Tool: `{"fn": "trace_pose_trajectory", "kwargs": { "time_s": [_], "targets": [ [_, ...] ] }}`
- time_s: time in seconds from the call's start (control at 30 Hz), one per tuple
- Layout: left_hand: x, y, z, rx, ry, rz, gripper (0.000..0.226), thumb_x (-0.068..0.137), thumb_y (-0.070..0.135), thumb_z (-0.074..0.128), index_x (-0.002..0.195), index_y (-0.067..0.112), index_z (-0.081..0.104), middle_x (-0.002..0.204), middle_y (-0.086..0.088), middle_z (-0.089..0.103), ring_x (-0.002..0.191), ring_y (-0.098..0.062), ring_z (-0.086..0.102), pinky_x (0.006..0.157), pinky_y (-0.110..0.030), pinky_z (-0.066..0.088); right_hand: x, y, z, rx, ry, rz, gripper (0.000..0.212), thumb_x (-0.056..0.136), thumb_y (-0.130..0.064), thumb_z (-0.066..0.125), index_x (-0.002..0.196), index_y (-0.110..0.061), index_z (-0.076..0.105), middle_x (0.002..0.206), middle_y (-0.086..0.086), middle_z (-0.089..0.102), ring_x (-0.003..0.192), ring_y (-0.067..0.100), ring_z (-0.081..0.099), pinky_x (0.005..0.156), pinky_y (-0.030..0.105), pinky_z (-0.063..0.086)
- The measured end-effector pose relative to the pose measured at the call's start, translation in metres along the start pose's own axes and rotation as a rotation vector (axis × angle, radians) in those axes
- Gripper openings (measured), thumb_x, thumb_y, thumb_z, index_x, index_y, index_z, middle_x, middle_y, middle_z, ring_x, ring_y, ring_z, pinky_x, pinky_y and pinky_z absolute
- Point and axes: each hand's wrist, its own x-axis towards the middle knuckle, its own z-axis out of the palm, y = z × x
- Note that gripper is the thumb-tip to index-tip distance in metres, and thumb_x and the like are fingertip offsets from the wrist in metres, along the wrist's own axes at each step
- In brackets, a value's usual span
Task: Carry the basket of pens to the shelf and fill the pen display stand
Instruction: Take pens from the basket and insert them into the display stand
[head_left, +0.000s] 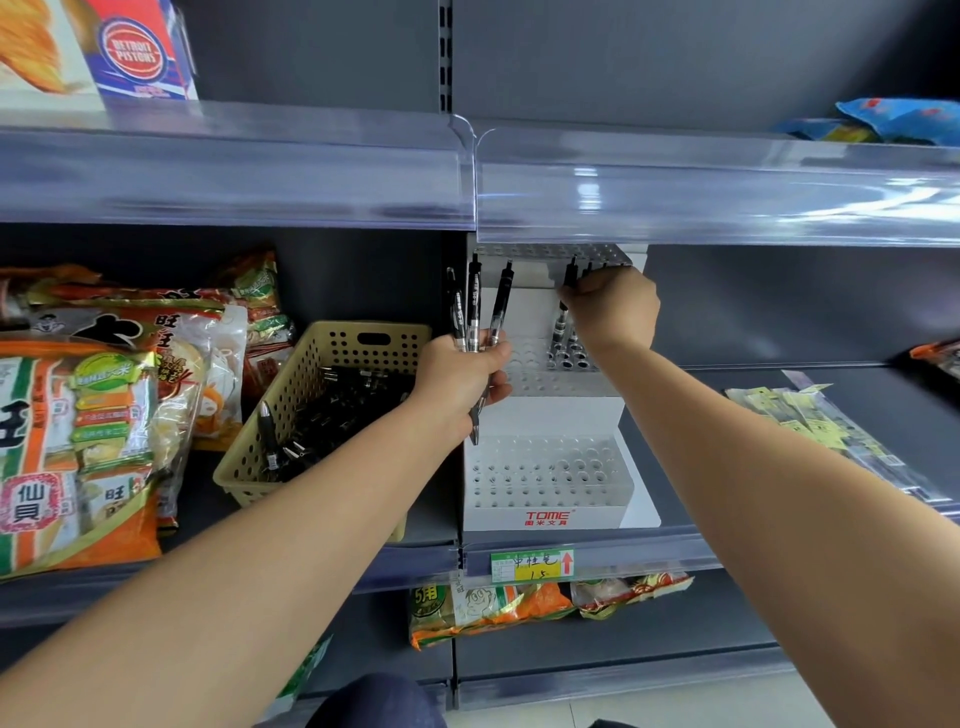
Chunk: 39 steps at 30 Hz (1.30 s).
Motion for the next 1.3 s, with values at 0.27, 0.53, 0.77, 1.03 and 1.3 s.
{"fn": "trace_pose_trajectory", "kwargs": {
  "time_s": [0.27, 0.53, 0.77, 1.03, 1.3],
  "targets": [
    [0.002, 0.001, -0.002, 0.004, -0.003, 0.007, 0.009, 0.089, 0.002, 0.063, 0.089, 0.011, 0.063, 0.072, -0.003, 0.055, 0.057, -0.010, 0.052, 0.055, -0.024, 0.055, 0.002, -0.006, -0.002, -0.073, -0.018, -0.011, 0.045, 0.092, -0.037, 0.055, 0.054, -0.013, 0.055, 0.064, 0.013, 0.055, 0.067, 0.031, 0.057, 0.059, 0.027, 0.041],
    [0.003, -0.002, -0.002, 0.003, 0.000, -0.003, 0.009, 0.089, 0.002, 0.064, 0.089, 0.011, 0.063, 0.072, -0.003, 0.054, 0.057, -0.011, 0.051, 0.054, -0.024, 0.055, -0.001, -0.005, -0.004, -0.113, -0.039, 0.000, 0.043, 0.094, -0.038, 0.051, 0.060, -0.011, 0.053, 0.071, 0.011, 0.057, 0.082, 0.035, 0.063, 0.063, 0.029, 0.043],
    [0.003, 0.000, -0.002, 0.008, -0.003, 0.000, 0.008, 0.089, 0.002, 0.064, 0.090, 0.009, 0.062, 0.071, -0.004, 0.054, 0.056, -0.011, 0.051, 0.053, -0.024, 0.055, -0.001, -0.004, -0.004, -0.152, -0.070, -0.001, 0.033, 0.090, -0.032, 0.058, 0.066, -0.010, 0.058, 0.078, 0.012, 0.063, 0.084, 0.032, 0.063, 0.065, 0.031, 0.047],
    [0.000, 0.003, 0.000, 0.016, -0.012, 0.012, 0.006, 0.089, 0.002, 0.064, 0.092, 0.007, 0.063, 0.070, -0.003, 0.054, 0.055, -0.010, 0.051, 0.054, -0.024, 0.055, -0.013, 0.001, -0.008, -0.060, -0.112, 0.033, 0.039, 0.084, -0.045, 0.065, 0.071, -0.008, 0.071, 0.066, 0.009, 0.063, 0.068, 0.027, 0.061, 0.059, 0.028, 0.043],
    [-0.009, 0.004, 0.006, 0.011, -0.037, 0.024, 0.007, 0.089, 0.002, 0.064, 0.085, 0.007, 0.062, 0.071, -0.005, 0.054, 0.055, -0.013, 0.052, 0.052, -0.025, 0.054, -0.033, -0.019, -0.021, 0.631, -0.587, 0.093, 0.012, 0.085, -0.027, 0.070, 0.083, -0.016, 0.069, 0.073, -0.005, 0.071, 0.065, 0.011, 0.061, 0.052, 0.023, 0.042]
  ]
}}
